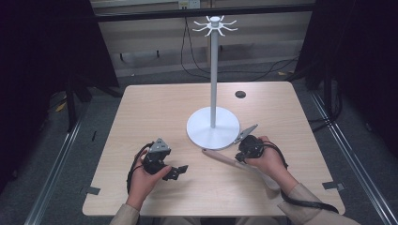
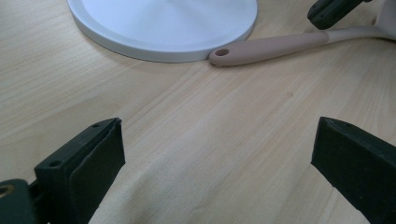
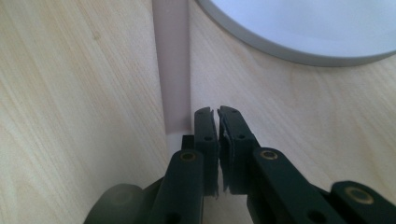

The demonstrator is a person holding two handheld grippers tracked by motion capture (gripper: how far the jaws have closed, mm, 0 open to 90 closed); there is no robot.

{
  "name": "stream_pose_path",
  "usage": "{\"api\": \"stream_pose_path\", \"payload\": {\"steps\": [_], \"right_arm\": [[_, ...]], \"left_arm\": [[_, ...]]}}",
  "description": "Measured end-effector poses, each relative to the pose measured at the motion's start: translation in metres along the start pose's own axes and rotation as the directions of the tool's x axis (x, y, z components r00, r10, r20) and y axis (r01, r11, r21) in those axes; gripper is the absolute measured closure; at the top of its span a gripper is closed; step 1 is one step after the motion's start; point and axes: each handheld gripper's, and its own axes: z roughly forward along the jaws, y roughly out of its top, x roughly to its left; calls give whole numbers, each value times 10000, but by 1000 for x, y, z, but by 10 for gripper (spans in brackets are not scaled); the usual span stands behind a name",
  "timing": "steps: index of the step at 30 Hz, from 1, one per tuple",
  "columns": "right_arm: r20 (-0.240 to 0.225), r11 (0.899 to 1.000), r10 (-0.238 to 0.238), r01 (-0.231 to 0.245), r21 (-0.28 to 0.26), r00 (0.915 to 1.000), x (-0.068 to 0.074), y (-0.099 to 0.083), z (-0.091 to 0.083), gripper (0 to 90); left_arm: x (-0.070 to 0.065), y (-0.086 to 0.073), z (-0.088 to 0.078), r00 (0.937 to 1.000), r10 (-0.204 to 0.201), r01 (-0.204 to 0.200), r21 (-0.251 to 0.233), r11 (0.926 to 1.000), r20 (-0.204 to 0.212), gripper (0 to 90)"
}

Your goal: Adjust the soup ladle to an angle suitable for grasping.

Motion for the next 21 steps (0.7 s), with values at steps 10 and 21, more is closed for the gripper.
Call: {"api": "stream_pose_path", "payload": {"steps": [10, 21], "right_arm": [[-177, 9994, -342, 342, 24, 9993, 4, 1, 6, 886], [-641, 9964, -833, 820, -230, 9945, 13, 0, 6, 868]], "left_arm": [[1, 0, -1, 10000, 17, -17, -54, 10000, -22, 24], [1, 1, -1, 10000, 38, -38, -50, 10000, -47, 24]]}}
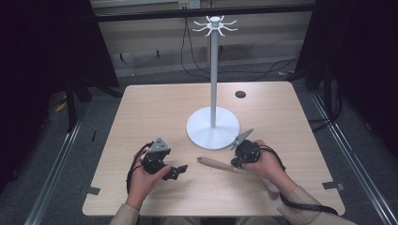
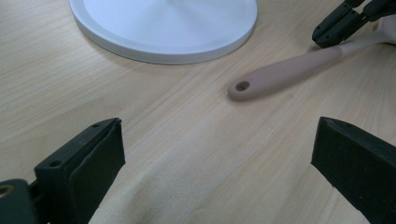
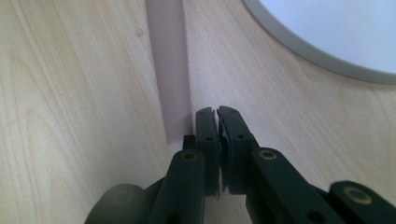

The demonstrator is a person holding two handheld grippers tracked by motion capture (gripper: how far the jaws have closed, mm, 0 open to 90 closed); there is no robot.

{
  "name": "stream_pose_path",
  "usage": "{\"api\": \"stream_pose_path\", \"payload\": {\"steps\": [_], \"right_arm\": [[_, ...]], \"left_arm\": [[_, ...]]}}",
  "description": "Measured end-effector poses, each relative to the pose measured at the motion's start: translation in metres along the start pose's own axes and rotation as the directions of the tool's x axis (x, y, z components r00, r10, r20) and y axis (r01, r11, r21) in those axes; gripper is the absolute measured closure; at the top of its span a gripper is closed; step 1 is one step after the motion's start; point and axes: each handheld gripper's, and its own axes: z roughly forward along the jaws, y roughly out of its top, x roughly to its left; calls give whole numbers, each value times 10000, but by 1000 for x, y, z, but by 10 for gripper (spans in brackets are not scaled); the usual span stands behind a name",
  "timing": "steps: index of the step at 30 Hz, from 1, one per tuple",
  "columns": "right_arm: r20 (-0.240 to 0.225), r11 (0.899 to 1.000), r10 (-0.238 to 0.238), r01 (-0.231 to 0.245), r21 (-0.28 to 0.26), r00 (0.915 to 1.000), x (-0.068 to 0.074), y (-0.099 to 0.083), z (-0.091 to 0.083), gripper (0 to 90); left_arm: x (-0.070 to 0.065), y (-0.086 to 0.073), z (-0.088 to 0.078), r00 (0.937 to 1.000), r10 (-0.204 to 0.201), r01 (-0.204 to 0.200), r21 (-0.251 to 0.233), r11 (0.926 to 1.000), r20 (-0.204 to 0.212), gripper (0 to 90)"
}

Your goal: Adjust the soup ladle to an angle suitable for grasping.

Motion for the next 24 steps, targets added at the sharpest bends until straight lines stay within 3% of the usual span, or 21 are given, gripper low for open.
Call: {"api": "stream_pose_path", "payload": {"steps": [9, 17, 24], "right_arm": [[61, 9997, 60, -59, -226, 10000, -1, 6, -16, 799], [-62, 9997, -222, 222, 90, 9997, 6, 9, -28, 695], [-258, 9975, -521, 533, 469, 9983, 10, 7, -23, 641]], "left_arm": [[0, 0, 0, 10000, 1, -1, 3, 10000, 26, 24], [0, 0, 0, 10000, -1, 1, -4, 10000, 15, 24], [-1, 0, 1, 10000, 0, 0, 64, 10000, 18, 24]]}}
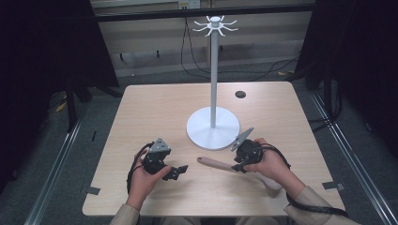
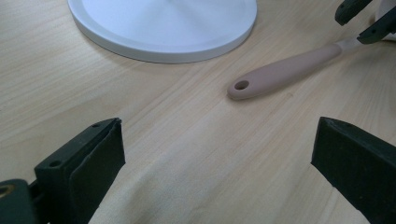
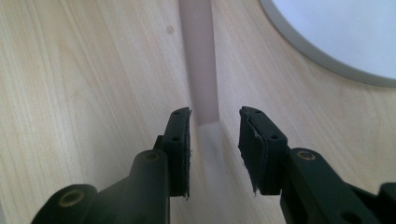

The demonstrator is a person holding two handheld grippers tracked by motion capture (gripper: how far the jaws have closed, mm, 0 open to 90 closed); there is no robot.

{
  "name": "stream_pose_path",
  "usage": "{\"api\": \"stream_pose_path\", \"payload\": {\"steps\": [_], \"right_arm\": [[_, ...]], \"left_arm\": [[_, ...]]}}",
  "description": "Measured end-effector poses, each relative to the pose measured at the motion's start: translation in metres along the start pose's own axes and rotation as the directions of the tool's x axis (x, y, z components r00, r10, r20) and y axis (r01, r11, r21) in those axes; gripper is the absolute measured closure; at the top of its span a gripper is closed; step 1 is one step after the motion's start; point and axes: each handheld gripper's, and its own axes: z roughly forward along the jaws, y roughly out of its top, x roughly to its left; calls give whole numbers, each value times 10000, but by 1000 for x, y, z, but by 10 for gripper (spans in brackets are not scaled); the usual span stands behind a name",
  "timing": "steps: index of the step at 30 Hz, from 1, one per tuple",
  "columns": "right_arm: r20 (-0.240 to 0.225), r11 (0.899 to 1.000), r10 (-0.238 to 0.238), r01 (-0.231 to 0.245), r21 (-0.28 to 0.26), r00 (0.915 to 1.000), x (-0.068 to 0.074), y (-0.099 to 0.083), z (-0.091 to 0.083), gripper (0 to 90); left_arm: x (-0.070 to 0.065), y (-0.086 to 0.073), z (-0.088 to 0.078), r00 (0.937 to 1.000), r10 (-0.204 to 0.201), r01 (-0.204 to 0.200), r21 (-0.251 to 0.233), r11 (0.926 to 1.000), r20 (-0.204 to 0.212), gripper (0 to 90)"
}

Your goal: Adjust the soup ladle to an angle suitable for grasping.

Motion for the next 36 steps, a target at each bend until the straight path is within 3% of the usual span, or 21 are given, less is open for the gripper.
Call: {"api": "stream_pose_path", "payload": {"steps": [16, 18, 21, 22, 27, 29, 36], "right_arm": [[36, 9957, -87, 84, 921, 10000, 5, -1, 20, 660], [-53, 9932, -324, 328, 1119, 9995, 4, -1, 22, 679], [-97, 9953, -101, 109, 960, 9999, 4, -2, 24, 727], [-49, 9952, -172, 175, 966, 9998, 3, -2, 23, 767], [-104, 9918, -669, 676, 1086, 9977, 2, -1, 23, 781], [-235, 9921, -620, 642, 1077, 9978, 3, -1, 21, 782], [-373, 9985, -449, 460, 292, 9983, -2, -3, 11, 784]], "left_arm": [[1, 0, -1, 10000, -14, 13, -59, 10000, -72, 24], [1, 0, -1, 10000, -39, 39, -46, 10000, -43, 24], [2, 0, -1, 10000, -18, 18, -47, 10000, -59, 24], [1, 0, -1, 10000, -24, 23, -14, 10000, -72, 24], [2, -1, -1, 10000, -31, 31, -34, 10000, -59, 24], [2, -1, -1, 10000, -12, 12, -38, 10000, -79, 24], [2, 0, 0, 10000, -29, 29, -24, 10000, -66, 24]]}}
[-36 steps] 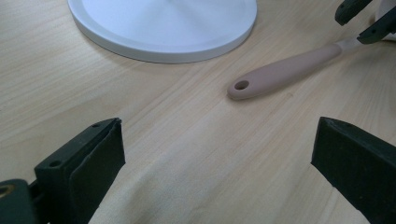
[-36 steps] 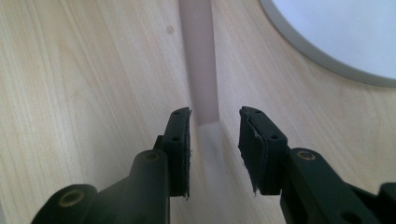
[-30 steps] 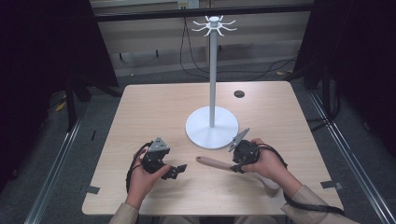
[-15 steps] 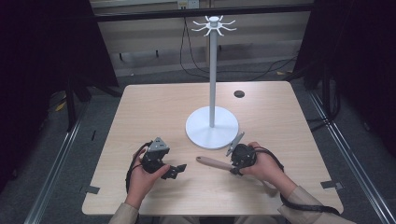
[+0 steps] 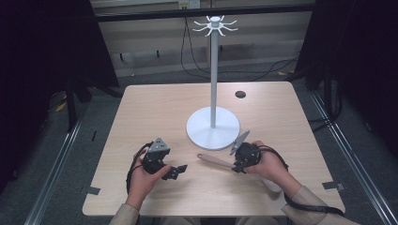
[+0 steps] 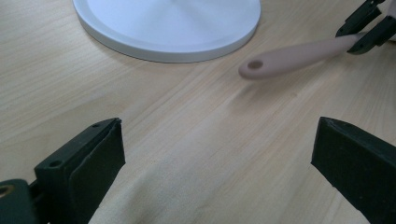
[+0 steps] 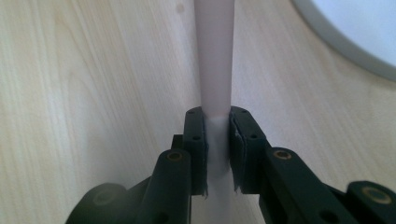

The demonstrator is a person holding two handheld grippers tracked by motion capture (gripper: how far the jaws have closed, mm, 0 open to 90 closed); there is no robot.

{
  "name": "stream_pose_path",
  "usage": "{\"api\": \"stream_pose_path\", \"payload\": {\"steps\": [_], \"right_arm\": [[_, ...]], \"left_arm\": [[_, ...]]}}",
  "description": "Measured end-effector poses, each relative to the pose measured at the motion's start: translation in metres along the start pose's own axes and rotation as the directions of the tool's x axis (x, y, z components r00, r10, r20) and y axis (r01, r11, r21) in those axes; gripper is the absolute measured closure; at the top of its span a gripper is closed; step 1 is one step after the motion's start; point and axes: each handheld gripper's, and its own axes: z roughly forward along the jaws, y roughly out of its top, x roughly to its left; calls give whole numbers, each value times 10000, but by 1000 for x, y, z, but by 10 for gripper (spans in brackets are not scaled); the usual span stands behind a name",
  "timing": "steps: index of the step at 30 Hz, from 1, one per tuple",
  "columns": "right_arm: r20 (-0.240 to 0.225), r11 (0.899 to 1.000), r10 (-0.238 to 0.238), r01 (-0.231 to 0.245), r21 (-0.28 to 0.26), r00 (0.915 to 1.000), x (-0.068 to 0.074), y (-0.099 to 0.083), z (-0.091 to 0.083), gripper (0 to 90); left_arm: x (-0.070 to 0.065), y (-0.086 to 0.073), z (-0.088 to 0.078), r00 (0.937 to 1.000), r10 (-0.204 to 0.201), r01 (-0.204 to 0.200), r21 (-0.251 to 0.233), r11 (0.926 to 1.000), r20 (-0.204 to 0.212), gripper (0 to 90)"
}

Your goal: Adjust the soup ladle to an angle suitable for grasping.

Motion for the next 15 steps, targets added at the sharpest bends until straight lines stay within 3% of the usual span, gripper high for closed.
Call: {"api": "stream_pose_path", "payload": {"steps": [1, 7, 10, 12, 15], "right_arm": [[-82, 9989, 136, -140, -455, 9999, -2, -2, -5, 785], [-109, 9919, 484, -493, -1170, 9988, -4, -4, -19, 786], [-119, 9849, 662, -673, -1593, 9977, -7, -6, -24, 787], [-254, 9744, 914, -946, -2040, 9955, -8, -8, -29, 788], [-209, 9695, 877, -902, -2279, 9959, -9, -9, -30, 788]], "left_arm": [[0, 0, 0, 10000, -10, 10, -23, 10000, 41, 24], [0, 0, 1, 10000, 33, -33, 4, 10000, 41, 24], [0, 0, 1, 10000, 22, -22, 8, 10000, 13, 24], [0, 0, 1, 10000, 54, -54, 20, 10000, 24, 24], [-1, 0, 2, 10000, 43, -43, 14, 10000, 28, 24]]}}
